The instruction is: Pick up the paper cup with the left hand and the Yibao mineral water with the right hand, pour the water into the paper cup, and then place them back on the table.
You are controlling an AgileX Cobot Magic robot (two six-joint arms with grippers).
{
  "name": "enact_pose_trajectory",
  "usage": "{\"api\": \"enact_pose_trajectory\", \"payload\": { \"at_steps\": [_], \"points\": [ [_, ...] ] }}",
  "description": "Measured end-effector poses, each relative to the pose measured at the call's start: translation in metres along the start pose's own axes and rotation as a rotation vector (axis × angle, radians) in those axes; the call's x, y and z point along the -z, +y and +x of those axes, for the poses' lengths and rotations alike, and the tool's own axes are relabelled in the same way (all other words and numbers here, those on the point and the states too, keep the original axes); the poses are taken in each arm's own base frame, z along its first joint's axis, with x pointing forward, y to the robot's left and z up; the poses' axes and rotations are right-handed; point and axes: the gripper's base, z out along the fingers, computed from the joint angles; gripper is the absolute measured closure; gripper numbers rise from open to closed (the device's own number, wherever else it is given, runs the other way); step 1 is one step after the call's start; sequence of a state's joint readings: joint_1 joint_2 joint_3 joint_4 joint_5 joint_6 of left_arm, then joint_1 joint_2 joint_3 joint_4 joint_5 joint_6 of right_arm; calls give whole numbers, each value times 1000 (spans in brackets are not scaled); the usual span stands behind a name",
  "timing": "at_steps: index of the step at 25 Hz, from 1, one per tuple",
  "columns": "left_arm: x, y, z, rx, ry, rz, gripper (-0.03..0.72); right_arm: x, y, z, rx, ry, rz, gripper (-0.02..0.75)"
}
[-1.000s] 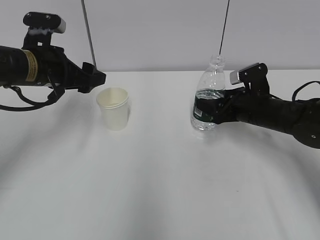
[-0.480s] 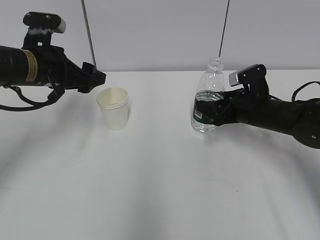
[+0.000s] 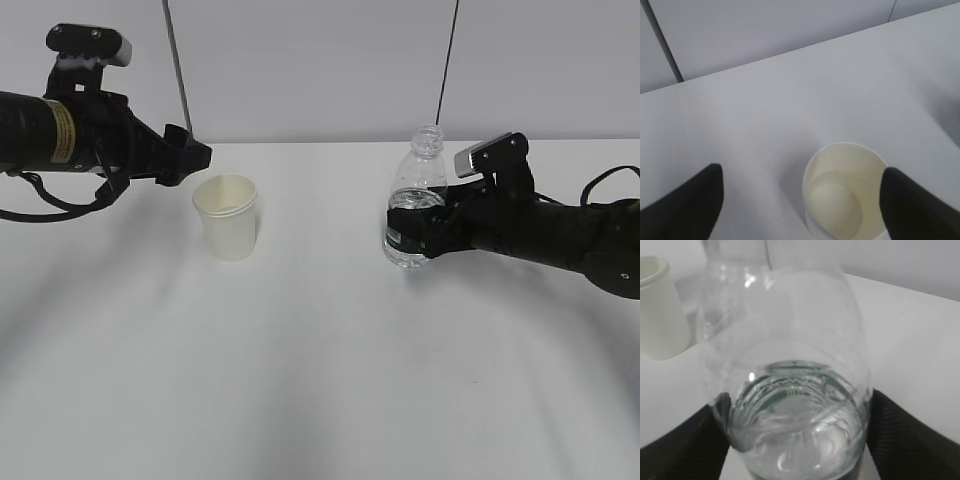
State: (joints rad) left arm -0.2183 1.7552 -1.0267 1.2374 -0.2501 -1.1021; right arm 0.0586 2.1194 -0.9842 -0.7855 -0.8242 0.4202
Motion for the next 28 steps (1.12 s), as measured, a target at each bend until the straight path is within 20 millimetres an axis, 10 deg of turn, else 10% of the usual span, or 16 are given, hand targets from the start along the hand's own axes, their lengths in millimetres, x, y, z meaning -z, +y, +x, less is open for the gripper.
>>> {"api": "enact_pose_trajectory", "payload": {
  "at_steps": [28],
  "points": [
    [1, 0, -1, -1, -3, 0, 111, 17, 3, -29, 23, 78, 10, 133]
  ]
}}
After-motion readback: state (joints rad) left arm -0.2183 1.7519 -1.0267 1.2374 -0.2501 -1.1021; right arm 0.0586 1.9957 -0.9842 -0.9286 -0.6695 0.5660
